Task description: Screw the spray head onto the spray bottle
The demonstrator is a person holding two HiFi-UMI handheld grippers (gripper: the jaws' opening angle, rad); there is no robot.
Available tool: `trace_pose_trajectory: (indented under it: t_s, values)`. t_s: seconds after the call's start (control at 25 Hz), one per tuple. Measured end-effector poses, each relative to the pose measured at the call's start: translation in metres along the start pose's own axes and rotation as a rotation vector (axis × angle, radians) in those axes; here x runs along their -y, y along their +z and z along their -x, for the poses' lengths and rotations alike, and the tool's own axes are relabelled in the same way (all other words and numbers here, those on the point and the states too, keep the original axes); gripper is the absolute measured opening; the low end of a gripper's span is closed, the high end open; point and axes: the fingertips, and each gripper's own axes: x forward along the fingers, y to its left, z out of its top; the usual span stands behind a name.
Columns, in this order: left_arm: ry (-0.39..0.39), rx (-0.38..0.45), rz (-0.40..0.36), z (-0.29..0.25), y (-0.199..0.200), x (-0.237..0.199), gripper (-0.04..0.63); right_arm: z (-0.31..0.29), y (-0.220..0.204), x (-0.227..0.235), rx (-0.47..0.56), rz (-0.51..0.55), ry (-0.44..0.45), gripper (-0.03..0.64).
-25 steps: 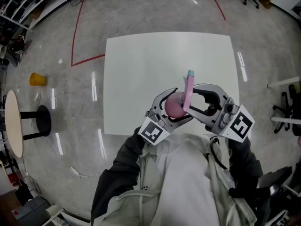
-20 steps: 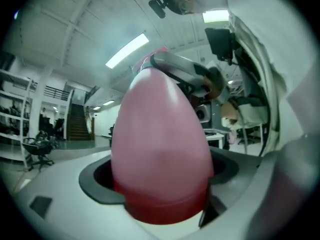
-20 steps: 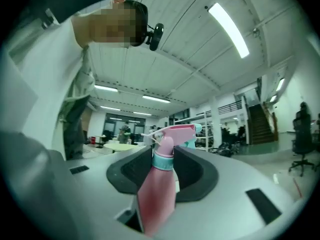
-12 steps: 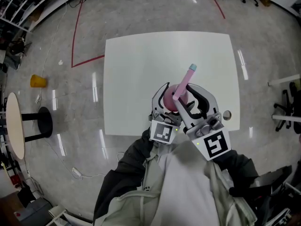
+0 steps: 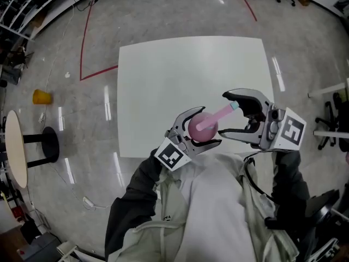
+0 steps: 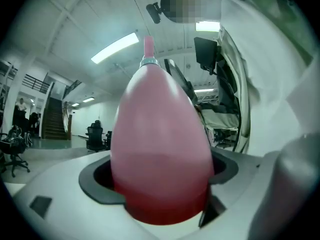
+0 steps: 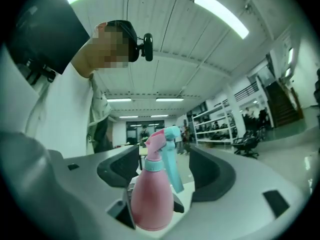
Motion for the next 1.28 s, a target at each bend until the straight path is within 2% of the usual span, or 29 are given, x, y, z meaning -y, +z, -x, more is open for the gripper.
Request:
trace_pose_trajectory:
  t_s: [0.04,0.12,0.16,0.24,0.4,0.52,0.68,0.76,0.88,0.96,1.0,1.12,1.24,1.28]
  values:
    - [-0.016,0.001,0.018,-0.004,-0.001,0.006,0.476,-0.003,0.0,-0.005,-0.02,0.009,0.041,0.293]
    - [-0.021,0.001,0.041,-0.009,-0.003,0.008,0.476,-0.007,-0.003,-0.008,-0.047,0.058,0.065,0.284]
    - [-0.012,-0.006,0.046,-0.009,-0.005,0.006,0.476,-0.01,-0.006,-0.008,-0.057,0.083,0.054,0.192]
    - [0.021,-0.041,0.039,-0.006,-0.013,-0.002,0.477,-0.015,-0.01,-0.004,-0.066,0.105,0.019,0.181]
    - [0.1,-0.08,0.06,-0.006,-0.023,-0.016,0.477,-0.02,-0.017,0.007,-0.06,0.094,-0.073,0.172]
    - [0.145,-0.147,0.068,-0.009,-0.038,-0.025,0.476,-0.022,-0.025,0.015,-0.086,0.093,-0.18,0.167]
    - [0.174,-0.201,0.079,-0.008,-0.052,-0.034,0.476,-0.037,-0.032,0.014,-0.138,0.136,-0.304,0.166]
    - [0.157,-0.194,0.076,-0.009,-0.053,-0.033,0.476,-0.034,-0.039,0.013,-0.152,0.118,-0.299,0.164]
    - [0.092,-0.186,0.065,-0.015,-0.057,-0.022,0.477,-0.021,-0.041,0.009,-0.084,0.074,-0.219,0.125]
    - [0.091,-0.182,0.084,-0.012,-0.064,-0.023,0.477,-0.016,-0.043,0.01,-0.052,0.085,-0.202,0.097]
    - [0.11,-0.176,0.108,-0.006,-0.069,-0.028,0.477,-0.015,-0.046,0.013,-0.058,0.104,-0.218,0.052]
    - [0.208,-0.164,0.186,0.019,-0.083,-0.047,0.477,-0.009,-0.059,0.029,-0.1,0.153,-0.297,0.048]
    - [0.361,-0.153,0.259,0.044,-0.096,-0.067,0.475,0.003,-0.066,0.062,-0.009,0.177,-0.417,0.048]
    - [0.425,-0.139,0.284,0.052,-0.098,-0.074,0.439,0.007,-0.073,0.075,0.012,0.185,-0.472,0.048]
